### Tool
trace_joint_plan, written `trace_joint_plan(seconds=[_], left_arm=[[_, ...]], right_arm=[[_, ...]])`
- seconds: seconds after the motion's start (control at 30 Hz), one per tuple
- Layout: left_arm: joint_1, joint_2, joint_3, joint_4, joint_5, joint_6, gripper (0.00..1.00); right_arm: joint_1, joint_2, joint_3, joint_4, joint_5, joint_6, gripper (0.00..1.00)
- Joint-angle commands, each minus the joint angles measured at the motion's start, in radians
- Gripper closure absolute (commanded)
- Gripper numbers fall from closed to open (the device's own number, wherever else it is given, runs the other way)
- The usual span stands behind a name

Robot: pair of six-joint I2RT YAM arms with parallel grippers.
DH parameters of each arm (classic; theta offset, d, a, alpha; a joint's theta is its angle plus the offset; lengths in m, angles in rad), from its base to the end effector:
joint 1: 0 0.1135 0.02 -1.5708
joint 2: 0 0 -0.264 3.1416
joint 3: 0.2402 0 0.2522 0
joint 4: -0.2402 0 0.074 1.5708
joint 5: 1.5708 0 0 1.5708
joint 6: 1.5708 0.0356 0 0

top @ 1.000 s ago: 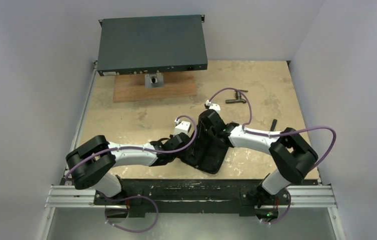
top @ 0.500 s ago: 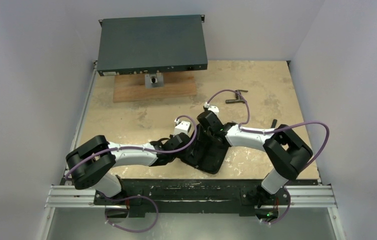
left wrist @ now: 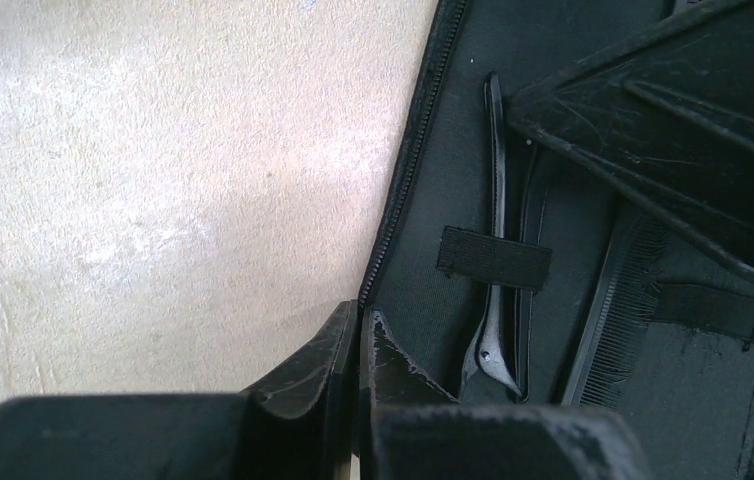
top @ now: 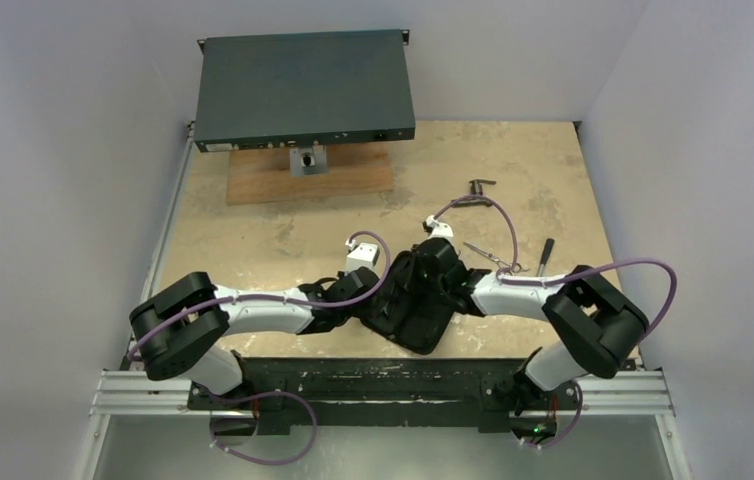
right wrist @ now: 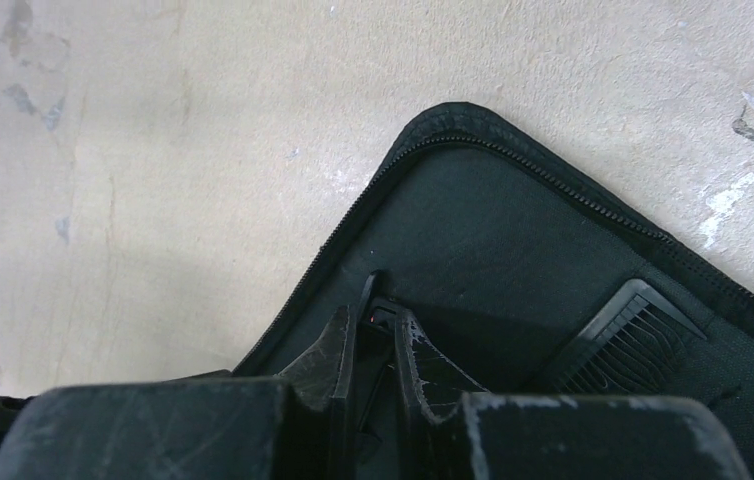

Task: Sort the hair-cutting tools
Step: Place the haircut tool in the hairdressing tool bag.

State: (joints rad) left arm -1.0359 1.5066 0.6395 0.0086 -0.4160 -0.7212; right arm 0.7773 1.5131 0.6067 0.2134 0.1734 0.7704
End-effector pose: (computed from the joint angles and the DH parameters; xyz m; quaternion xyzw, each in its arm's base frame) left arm 0.1536 -0.2309 0.1484 0.0726 0.9170 -0.1391 0.3667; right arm 0.2089 0.1969 0.1515 0.0337 0.9019 0.2398 0.3576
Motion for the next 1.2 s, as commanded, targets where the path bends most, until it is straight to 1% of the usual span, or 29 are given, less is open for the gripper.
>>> trace_joint_plan(seconds=[0.0, 0.33, 0.5, 0.77, 0.93, 1.1, 1.17], left_arm=[[0.002, -0.019, -0.024, -0.025, -0.027, -0.018, 1.0], [0.002, -0.016, -0.023, -0.026, -0.031, -0.025, 1.0], [0.002, -0.02, -0.027, -0.025, -0.034, -0.03, 1.0], [0.002, -0.031, -0.044, -0.007, -0.022, -0.033, 1.0], [0.001, -0.051, -0.069, 0.02, -0.011, -0.039, 1.0], [0.0, -0.076, -0.084, 0.016, -0.007, -0.031, 1.0], [0.001, -0.082, -0.085, 0.015, -0.006, -0.026, 1.0]], right_arm=[[-0.031, -0.04, -0.075, 0.112, -0.016, -0.012, 1.0], [-0.151, -0.099, -0.245, 0.387, -0.129, 0.012, 1.0], [-0.205, -0.078, -0.351, 0.622, -0.169, 0.028, 1.0], [-0.214, -0.001, -0.439, 0.949, -0.228, 0.045, 1.0], [-0.227, 0.051, -0.442, 1.047, -0.223, 0.053, 1.0], [-0.264, 0.073, -0.402, 1.039, -0.232, 0.049, 1.0], [-0.27, 0.07, -0.383, 1.009, -0.226, 0.043, 1.0]])
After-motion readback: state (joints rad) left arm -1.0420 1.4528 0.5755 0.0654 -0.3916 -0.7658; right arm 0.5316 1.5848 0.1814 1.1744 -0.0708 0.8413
